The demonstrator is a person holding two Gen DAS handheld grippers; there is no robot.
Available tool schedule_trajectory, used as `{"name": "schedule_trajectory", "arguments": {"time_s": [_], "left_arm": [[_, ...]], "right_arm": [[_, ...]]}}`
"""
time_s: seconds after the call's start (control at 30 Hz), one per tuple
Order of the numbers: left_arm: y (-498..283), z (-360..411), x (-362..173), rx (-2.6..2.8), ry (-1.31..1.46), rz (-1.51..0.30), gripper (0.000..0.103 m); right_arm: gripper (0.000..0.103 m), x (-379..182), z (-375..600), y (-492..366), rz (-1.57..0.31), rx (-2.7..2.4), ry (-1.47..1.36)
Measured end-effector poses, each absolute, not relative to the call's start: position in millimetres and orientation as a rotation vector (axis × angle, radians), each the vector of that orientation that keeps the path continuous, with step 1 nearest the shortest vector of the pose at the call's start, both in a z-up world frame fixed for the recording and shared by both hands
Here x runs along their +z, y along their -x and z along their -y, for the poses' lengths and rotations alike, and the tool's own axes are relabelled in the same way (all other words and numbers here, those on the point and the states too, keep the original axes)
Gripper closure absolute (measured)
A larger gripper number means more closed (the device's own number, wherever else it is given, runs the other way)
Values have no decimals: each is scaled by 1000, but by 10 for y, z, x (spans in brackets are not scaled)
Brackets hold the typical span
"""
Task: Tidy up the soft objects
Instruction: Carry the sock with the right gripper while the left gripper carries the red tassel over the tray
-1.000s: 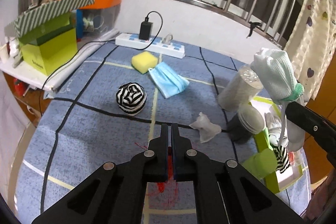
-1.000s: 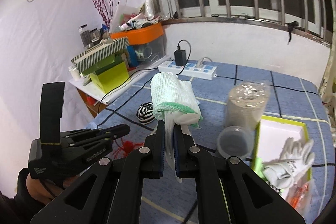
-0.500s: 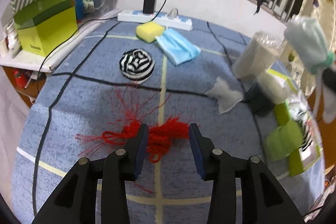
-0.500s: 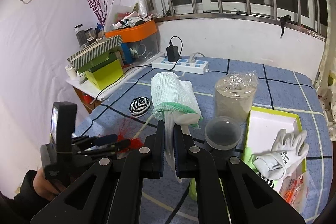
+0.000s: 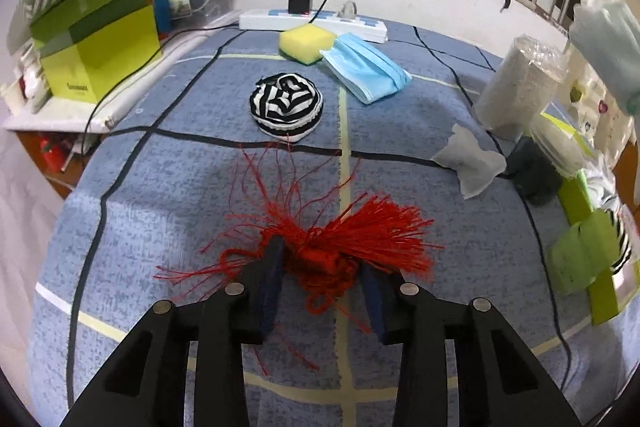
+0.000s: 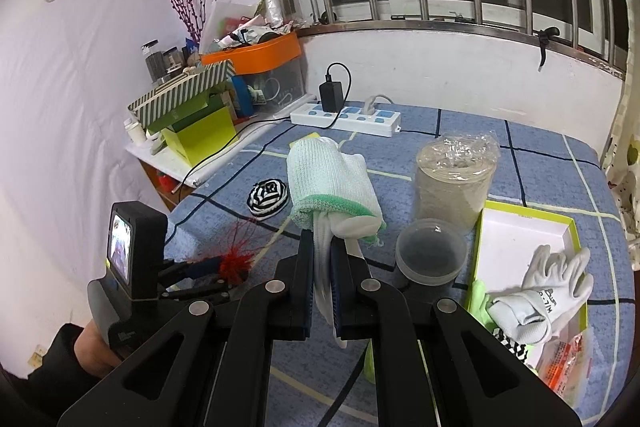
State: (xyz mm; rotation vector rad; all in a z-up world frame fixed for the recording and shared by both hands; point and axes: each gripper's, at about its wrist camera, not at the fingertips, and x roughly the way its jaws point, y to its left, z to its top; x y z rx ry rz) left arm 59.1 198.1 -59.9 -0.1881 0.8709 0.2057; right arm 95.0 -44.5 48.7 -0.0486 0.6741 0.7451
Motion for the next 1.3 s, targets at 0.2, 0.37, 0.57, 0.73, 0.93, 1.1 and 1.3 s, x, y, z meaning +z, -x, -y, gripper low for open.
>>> {"name": "schedule_trajectory", "arguments": {"time_s": [0.2,0.37,0.57,0.73,0.93,1.1,1.3], "left_arm": [[-512,-1955,-504,180,241,-856,73],[-466,-1811,-284,155,246,-812,73],[-451,-1519,24,90,223,-750,73],[-452,-1245,212,30,203,-715,73],[-508,-923,336,-47,183,-700,73],[-552,-652,407,-106,162,-695,73],[-622,-339,438,-173,140,-700,73]], "right_arm": [[96,511,474,-924,-665,750,45],[96,558,558,-882,-649,742,37],[96,603,699,-825,-633,726,24],[95,614,843,-806,-627,703,12],[95,602,1043,-788,-627,661,-1],[95,571,1246,-798,-632,622,-15],[95,544,1454,-817,-639,577,-29]]}}
